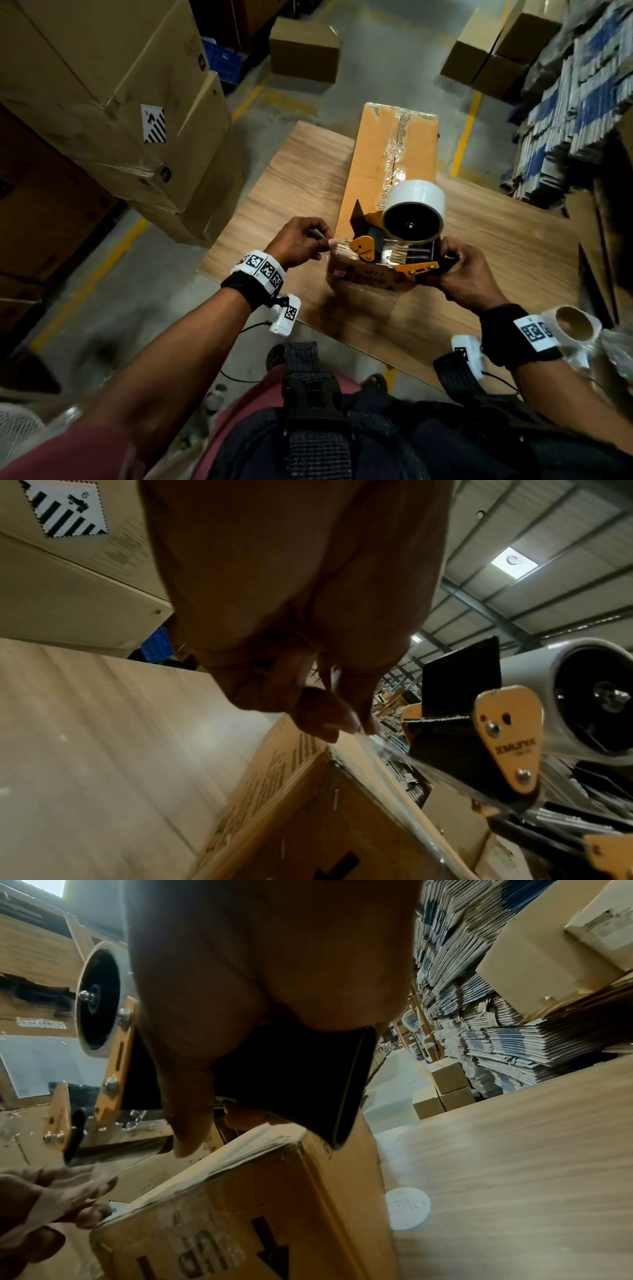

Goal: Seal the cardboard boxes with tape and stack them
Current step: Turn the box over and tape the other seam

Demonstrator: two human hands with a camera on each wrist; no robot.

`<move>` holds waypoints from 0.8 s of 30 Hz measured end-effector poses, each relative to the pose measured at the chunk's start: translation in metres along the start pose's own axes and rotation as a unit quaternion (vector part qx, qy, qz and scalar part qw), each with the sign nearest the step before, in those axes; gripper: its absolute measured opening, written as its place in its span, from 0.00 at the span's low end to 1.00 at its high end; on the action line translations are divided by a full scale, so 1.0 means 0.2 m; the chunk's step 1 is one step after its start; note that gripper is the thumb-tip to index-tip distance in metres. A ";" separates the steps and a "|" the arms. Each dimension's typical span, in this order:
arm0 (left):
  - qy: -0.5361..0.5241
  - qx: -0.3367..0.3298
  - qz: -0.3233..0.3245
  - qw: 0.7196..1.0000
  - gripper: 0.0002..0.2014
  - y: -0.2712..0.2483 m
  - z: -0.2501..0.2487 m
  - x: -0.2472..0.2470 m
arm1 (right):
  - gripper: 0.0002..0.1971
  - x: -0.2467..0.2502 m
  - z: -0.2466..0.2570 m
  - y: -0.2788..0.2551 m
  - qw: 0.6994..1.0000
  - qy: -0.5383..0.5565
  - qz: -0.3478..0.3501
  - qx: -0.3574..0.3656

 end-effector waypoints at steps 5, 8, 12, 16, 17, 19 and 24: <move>0.030 -0.019 -0.030 0.999 0.06 0.05 0.05 0.05 | 0.31 0.00 -0.05 0.05 0.998 -0.058 -0.009 -0.008; 0.031 -0.007 -0.051 0.998 0.10 0.07 0.11 0.09 | 0.29 -0.02 -0.03 0.05 0.997 -0.073 -0.009 0.000; -0.004 -0.012 -0.019 1.000 0.10 0.07 0.12 0.07 | 0.29 -0.03 -0.05 0.04 0.997 -0.077 -0.016 0.002; -0.003 0.029 0.029 0.999 0.11 0.11 0.16 0.06 | 0.29 -0.03 -0.02 0.05 0.994 -0.106 -0.019 0.021; -0.007 0.034 0.038 0.999 0.10 0.11 0.17 0.05 | 0.30 -0.03 -0.01 0.06 0.993 -0.112 -0.020 0.032; -0.008 0.043 0.047 0.998 0.10 0.12 0.19 0.05 | 0.30 -0.03 0.00 0.06 0.991 -0.121 -0.022 0.044; -0.075 0.049 0.032 0.995 0.12 0.09 0.28 0.05 | 0.27 -0.04 -0.04 0.07 0.989 -0.136 -0.015 0.051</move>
Point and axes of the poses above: each hand's wrist, its own y-axis towards the middle knuckle, its own x-axis out of the back of the hand, z = x × y, the point moved 10 cm from there along y, towards the middle knuckle, and after that the axes turned 10 degrees about -y, right-handed, at the moved point
